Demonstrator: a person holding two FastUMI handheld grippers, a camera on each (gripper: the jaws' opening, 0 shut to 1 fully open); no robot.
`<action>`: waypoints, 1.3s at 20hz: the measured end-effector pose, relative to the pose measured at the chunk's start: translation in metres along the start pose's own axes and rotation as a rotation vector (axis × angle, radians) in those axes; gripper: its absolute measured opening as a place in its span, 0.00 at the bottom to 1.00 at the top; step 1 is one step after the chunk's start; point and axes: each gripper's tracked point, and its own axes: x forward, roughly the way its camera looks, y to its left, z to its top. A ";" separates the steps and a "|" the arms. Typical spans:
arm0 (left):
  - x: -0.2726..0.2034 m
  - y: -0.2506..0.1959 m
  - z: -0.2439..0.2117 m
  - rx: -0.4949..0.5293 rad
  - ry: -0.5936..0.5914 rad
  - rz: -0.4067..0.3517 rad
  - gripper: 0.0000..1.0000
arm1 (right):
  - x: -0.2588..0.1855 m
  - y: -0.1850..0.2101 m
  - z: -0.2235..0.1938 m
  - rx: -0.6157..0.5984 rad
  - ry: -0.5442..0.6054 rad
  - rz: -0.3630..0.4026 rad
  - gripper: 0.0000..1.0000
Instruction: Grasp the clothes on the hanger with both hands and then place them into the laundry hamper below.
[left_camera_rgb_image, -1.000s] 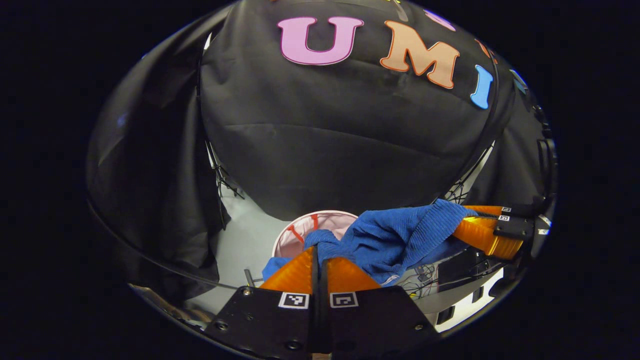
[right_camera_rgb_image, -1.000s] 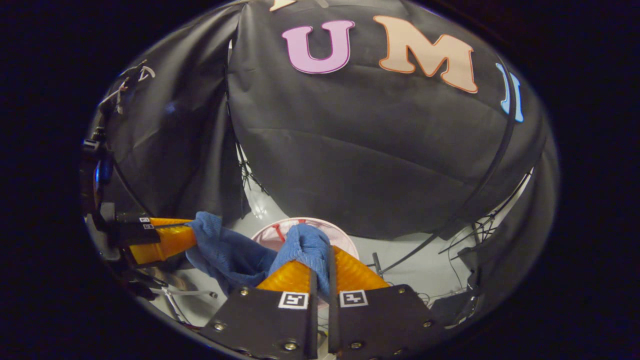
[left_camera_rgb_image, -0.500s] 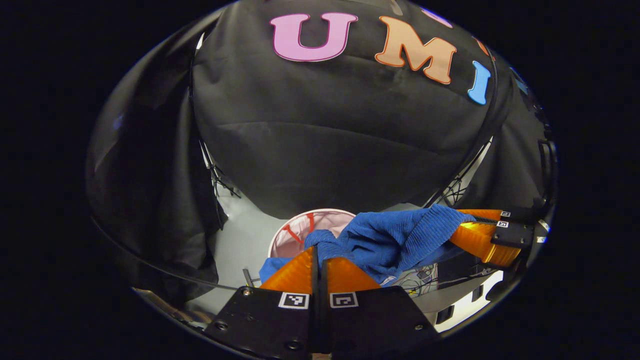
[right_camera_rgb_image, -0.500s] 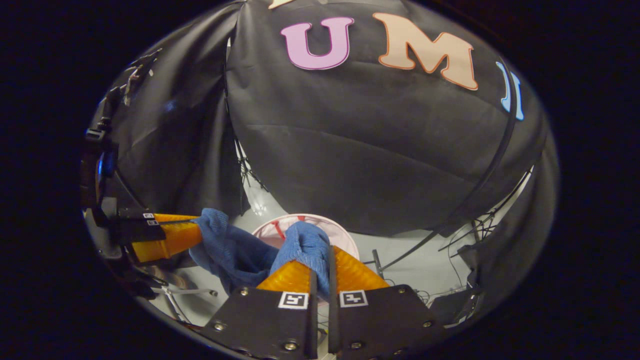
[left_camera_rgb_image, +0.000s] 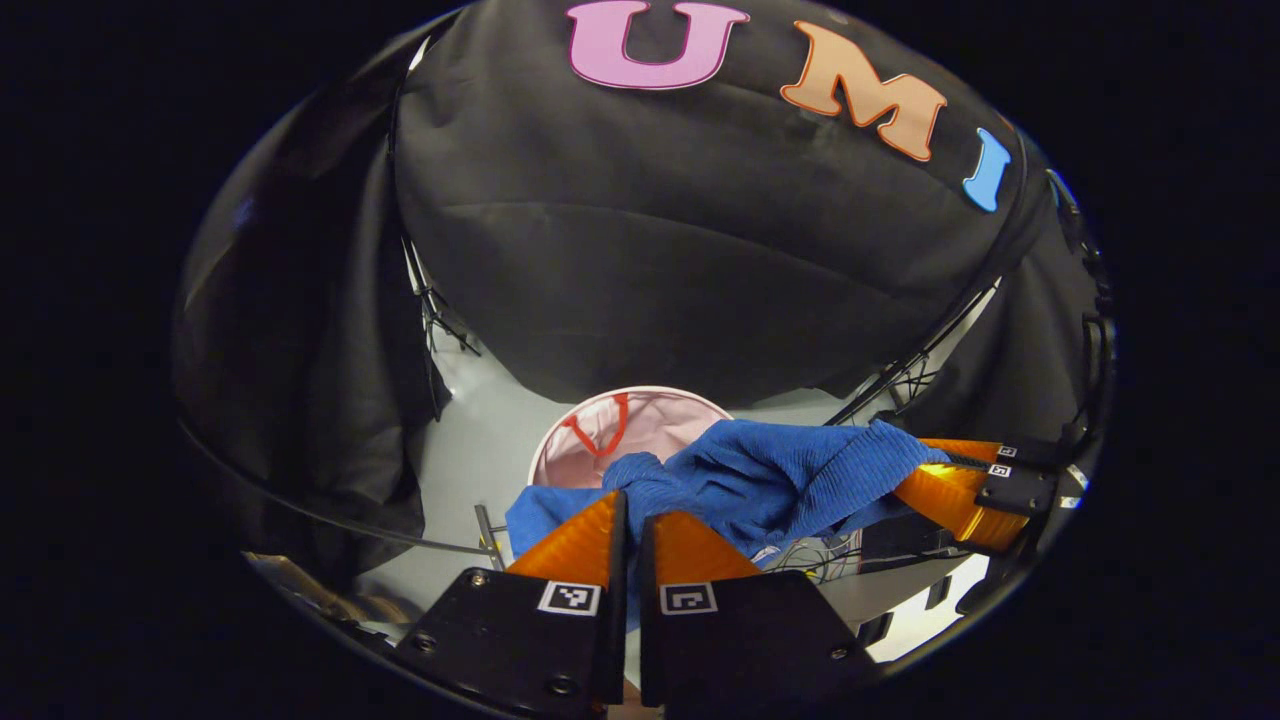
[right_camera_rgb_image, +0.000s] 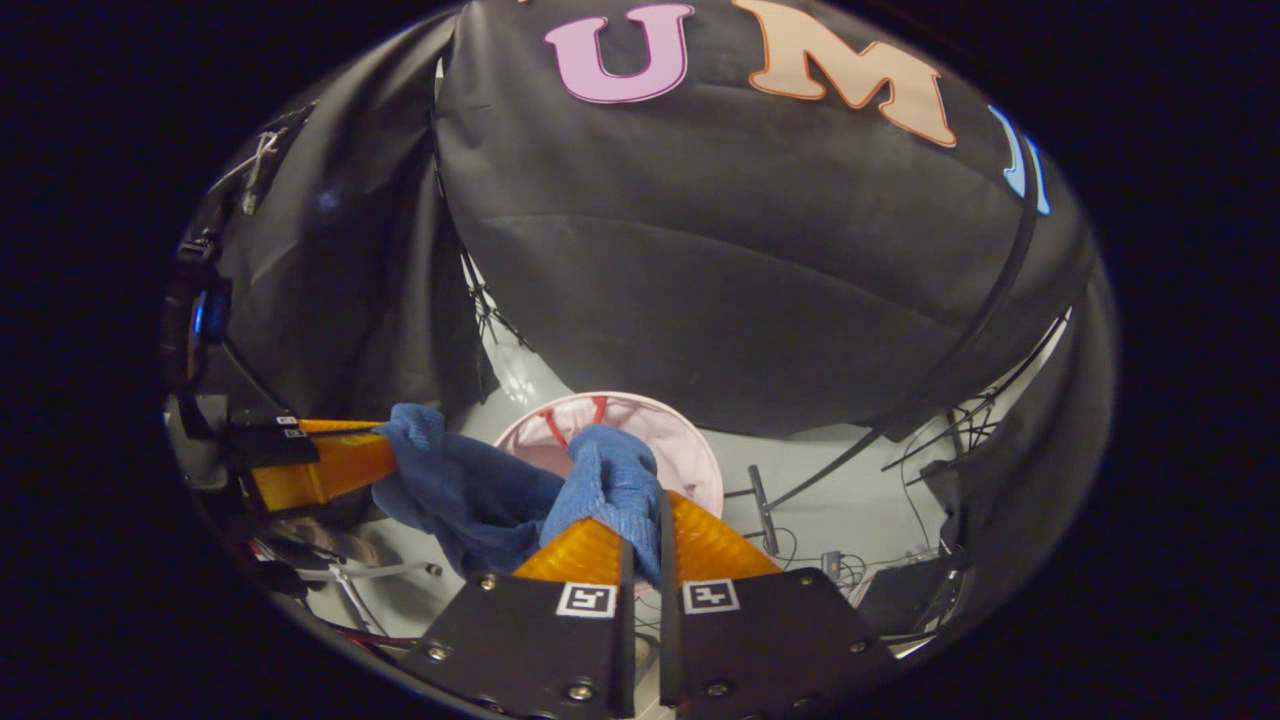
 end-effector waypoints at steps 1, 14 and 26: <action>0.001 0.001 0.001 -0.005 0.001 0.001 0.08 | 0.001 0.000 -0.002 -0.001 0.005 0.000 0.10; 0.002 0.000 0.000 -0.002 0.010 0.003 0.38 | 0.000 -0.002 -0.001 0.002 0.012 0.003 0.18; -0.020 -0.007 0.032 0.037 -0.098 0.002 0.38 | -0.018 -0.003 0.016 0.021 -0.054 0.003 0.18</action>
